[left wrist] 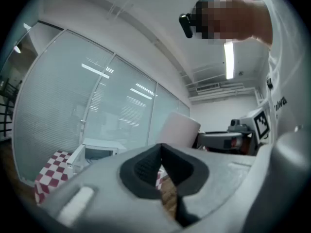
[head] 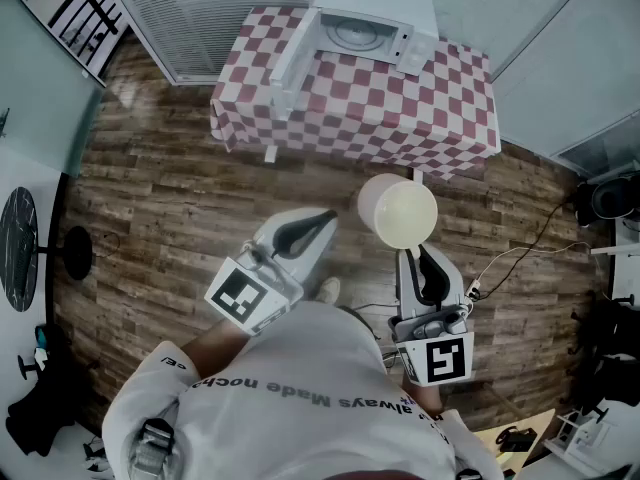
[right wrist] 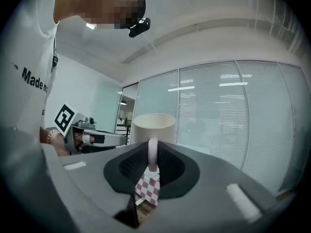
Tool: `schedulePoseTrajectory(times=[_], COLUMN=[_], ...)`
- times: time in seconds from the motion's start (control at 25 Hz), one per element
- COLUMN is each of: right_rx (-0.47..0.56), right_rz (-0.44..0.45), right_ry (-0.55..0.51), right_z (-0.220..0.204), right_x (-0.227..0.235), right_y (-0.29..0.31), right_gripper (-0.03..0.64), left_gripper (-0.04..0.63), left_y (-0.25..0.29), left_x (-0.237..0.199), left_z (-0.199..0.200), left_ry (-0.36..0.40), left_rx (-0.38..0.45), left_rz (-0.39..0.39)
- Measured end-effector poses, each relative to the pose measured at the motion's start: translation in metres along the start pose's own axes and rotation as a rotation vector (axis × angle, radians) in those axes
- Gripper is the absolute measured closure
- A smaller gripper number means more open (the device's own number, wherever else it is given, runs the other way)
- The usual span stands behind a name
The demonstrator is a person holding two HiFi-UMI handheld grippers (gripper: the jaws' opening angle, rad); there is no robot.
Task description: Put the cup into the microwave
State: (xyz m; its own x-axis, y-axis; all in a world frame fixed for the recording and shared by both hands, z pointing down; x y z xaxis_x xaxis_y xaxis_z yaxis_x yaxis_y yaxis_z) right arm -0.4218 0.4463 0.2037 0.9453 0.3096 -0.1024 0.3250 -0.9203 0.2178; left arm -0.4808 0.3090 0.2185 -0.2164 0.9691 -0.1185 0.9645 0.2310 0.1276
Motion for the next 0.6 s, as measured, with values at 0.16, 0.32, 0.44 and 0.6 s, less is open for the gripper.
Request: schedulePoseTrajectory(times=[0.16,0.32,0.44,0.6], right_rx=[0.0,0.005,0.0,-0.003], right_rz=[0.003,0.012,0.024,0.045], right_ry=[0.013,0.011,0.004,-0.005], right_z=[-0.002,-0.006,-0.01,-0.014], right_x=[0.013,0.027,0.037,0.043], right_y=[-0.003,-0.008,-0.014,-0.019], right_gripper=[0.572,0.572,0.572,0.572], left_gripper=[0.591,0.591,0.591,0.591], left_y=[0.014,0.028,0.036,0.042], left_x=[0.005,0.012,0.021,0.029], left_z=[-0.001,-0.003,-0.003,-0.006], left_ry=[-0.003,-0.005,-0.003,-0.012], left_rx=[-0.008,-0.008,-0.006,-0.003], left_rz=[0.0,0.006,0.017,0.035])
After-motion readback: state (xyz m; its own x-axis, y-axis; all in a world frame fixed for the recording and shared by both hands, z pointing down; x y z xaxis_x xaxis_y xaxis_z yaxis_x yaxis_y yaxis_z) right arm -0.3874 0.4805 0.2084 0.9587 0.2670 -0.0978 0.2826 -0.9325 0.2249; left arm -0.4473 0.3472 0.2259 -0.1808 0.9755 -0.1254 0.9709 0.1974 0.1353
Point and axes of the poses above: the fingertips, and each gripper's own axes: y forward along the fingers, x to its right, z out of its top, the point moved 4 cm from there along -y, backward along the fingers, and after that the axes turned 10 degrees about -x, right-handed, at the moved point
